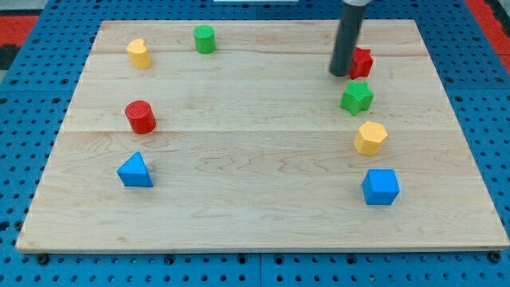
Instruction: Place the arm to the right of the red star
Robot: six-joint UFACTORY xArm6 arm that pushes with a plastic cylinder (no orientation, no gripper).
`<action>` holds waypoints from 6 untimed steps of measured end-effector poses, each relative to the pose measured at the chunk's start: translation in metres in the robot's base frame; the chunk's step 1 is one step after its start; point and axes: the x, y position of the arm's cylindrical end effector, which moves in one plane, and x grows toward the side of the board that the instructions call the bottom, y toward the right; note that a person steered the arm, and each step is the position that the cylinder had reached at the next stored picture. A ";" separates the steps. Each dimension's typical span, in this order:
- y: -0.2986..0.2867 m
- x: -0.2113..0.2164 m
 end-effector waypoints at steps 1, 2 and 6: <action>-0.061 -0.009; -0.003 -0.075; 0.137 -0.009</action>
